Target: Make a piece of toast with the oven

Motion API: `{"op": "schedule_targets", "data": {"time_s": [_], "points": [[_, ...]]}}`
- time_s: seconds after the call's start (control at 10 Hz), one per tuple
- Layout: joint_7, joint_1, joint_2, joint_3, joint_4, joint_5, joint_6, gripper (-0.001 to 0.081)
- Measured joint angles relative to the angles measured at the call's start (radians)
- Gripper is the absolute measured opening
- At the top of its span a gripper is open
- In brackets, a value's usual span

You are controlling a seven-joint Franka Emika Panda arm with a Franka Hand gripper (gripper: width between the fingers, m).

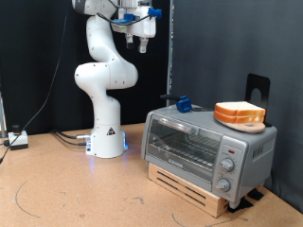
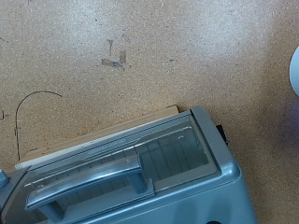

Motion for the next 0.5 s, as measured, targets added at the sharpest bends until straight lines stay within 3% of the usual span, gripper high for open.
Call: {"op": "schedule_targets", "data": {"time_s": [0.1, 0.5], "points": [[-0.059, 0.007, -0.001, -0.002, 0.0, 0.012, 0.0, 0.0807], [-0.5, 0.099, -0.008, -0.051, 0.006, -0.002, -0.034, 0.0807]]}}
